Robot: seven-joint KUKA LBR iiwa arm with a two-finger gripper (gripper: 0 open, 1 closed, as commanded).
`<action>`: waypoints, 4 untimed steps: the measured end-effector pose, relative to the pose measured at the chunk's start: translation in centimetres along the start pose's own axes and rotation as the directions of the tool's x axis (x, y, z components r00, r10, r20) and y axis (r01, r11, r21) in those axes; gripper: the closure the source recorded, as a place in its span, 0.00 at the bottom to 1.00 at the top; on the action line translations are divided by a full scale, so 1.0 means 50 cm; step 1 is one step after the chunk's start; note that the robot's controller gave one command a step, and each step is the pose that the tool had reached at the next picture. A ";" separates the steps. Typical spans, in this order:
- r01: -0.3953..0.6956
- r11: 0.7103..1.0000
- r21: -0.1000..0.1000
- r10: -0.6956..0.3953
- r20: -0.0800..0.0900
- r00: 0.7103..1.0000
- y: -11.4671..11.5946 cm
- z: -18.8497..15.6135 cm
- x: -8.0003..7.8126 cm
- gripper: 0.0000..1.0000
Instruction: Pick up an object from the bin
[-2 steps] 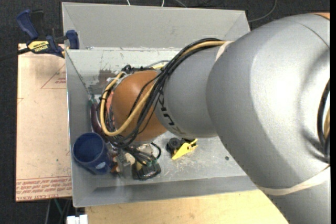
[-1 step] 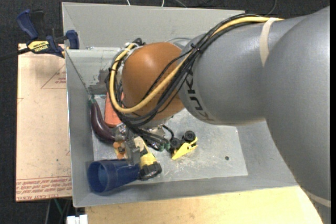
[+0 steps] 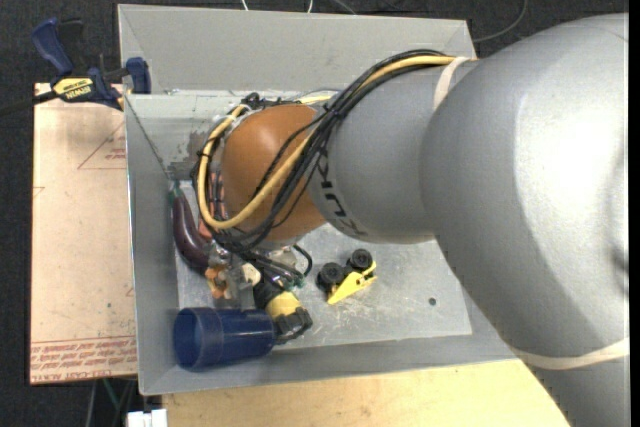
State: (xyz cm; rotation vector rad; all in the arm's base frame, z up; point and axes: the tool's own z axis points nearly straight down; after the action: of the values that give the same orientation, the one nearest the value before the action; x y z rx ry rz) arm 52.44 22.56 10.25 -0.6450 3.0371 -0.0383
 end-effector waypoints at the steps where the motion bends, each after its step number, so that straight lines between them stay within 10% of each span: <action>1: 0.000 1.000 -0.002 0.000 -0.014 1.000 0.005 -0.028 0.010 1.00; 2: 0.046 0.999 0.000 -0.046 -0.009 0.999 0.005 -0.015 0.003 1.00; 3: -0.012 1.000 -0.001 0.012 -0.007 1.000 0.028 -0.143 0.064 1.00; 4: 0.067 0.998 0.002 -0.067 0.003 0.998 0.009 -0.170 -0.022 1.00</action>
Offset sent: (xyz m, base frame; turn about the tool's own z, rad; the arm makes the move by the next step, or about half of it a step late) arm 0.0099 0.0076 -0.0325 -0.2481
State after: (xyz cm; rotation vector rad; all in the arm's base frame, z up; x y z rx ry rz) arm 52.90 23.57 18.78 -0.7459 3.0114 -0.0419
